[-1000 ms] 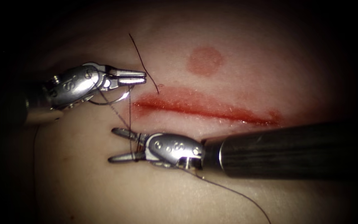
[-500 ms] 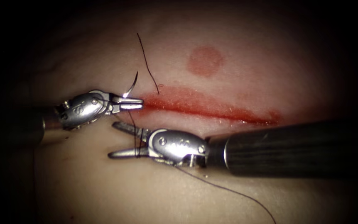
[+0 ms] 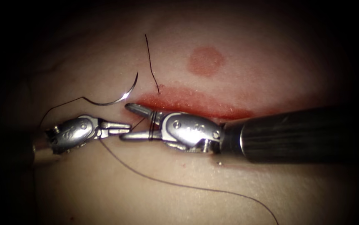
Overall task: Wound Closure
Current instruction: Wrap the suture twice around the right gripper, then use the right gripper to grab the short suture end.
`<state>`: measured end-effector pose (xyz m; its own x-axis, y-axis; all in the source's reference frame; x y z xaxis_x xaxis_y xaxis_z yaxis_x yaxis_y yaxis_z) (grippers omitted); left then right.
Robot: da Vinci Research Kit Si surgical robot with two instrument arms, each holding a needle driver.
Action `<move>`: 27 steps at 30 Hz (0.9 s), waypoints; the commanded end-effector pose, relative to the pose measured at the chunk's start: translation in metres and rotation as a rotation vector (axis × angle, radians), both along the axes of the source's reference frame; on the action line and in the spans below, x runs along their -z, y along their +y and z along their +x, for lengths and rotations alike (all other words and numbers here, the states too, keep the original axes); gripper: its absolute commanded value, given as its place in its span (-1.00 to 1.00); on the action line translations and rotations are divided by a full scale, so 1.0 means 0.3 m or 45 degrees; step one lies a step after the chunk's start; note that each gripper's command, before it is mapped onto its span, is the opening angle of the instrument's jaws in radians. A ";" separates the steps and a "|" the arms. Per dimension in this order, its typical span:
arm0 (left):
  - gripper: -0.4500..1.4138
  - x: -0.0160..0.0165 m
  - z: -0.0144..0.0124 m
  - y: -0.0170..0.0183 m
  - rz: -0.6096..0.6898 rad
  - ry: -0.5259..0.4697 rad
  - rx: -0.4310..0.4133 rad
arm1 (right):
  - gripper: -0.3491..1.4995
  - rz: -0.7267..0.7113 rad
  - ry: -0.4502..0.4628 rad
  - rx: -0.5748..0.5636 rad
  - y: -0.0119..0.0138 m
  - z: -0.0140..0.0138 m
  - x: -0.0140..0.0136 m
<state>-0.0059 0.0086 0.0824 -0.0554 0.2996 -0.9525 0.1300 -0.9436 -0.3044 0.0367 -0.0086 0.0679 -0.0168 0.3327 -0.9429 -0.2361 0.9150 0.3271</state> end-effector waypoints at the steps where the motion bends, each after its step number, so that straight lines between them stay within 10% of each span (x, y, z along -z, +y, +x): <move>1: -0.89 -0.002 -0.0024 -0.002 0.003 -0.001 0.000 | 0.89 0.004 -0.012 -0.014 -0.0003 0.0012 -0.0020; 27: -0.89 0.013 -0.0088 0.007 -0.006 0.022 0.071 | 0.87 0.079 -0.486 -0.408 0.0153 -0.0043 -0.0129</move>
<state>-0.0081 0.0114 0.0776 -0.0570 0.2922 -0.9546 0.0652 -0.9531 -0.2956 0.0349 -0.0037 0.0712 0.2192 0.4253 -0.8781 -0.6201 0.7556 0.2111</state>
